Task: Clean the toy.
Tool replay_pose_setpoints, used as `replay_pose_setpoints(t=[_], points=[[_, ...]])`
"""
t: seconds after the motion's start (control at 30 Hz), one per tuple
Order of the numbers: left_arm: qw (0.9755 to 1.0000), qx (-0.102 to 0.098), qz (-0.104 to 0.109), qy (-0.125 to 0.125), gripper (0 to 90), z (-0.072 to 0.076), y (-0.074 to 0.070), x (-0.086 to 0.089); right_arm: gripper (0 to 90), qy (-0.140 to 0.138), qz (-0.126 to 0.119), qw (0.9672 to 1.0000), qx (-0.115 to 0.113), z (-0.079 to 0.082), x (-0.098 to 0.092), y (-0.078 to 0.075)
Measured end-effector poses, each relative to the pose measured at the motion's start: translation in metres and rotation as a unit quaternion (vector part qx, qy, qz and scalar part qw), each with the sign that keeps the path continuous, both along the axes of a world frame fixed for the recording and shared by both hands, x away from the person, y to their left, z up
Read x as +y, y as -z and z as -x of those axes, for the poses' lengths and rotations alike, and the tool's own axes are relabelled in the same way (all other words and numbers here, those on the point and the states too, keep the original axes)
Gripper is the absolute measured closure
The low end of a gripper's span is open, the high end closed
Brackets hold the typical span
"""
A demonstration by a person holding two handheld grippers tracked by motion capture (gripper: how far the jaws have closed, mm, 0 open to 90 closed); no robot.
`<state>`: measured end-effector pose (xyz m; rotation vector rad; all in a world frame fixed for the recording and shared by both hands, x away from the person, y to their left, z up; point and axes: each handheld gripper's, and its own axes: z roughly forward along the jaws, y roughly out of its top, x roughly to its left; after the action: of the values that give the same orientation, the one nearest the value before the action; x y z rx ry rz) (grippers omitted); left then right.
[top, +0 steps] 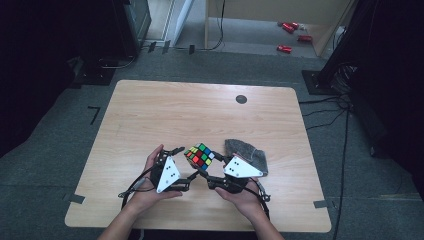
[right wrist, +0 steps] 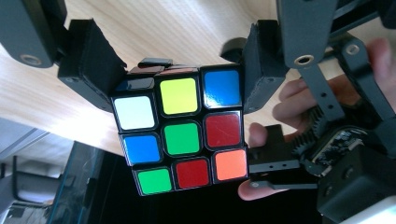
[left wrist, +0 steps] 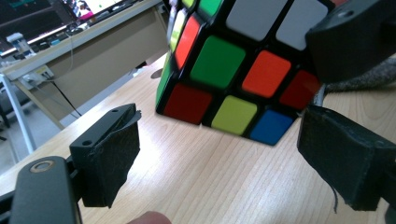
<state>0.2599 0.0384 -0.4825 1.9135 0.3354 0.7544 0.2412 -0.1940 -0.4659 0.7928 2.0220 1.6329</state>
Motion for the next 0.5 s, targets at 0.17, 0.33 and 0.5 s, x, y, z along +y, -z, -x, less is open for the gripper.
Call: replay_pose_setpoints(t=[0.17, 0.33, 0.5], points=[[0.9998, -0.010, -0.017, -0.001, 14.4, 0.003, 0.002, -0.004, 34.9, -0.008, -0.007, 0.9997, 0.022, 0.002, 0.007, 0.001], [0.9996, -0.021, -0.016, -0.005, 17.9, 0.005, 0.000, -0.005, 34.8, -0.010, -0.012, 0.9986, 0.050, 0.005, 0.016, 0.003], [0.9997, -0.013, -0.018, 0.003, 27.0, 0.005, 0.000, -0.004, 34.6, -0.006, -0.029, 0.9968, 0.074, 0.004, 0.017, 0.004]])
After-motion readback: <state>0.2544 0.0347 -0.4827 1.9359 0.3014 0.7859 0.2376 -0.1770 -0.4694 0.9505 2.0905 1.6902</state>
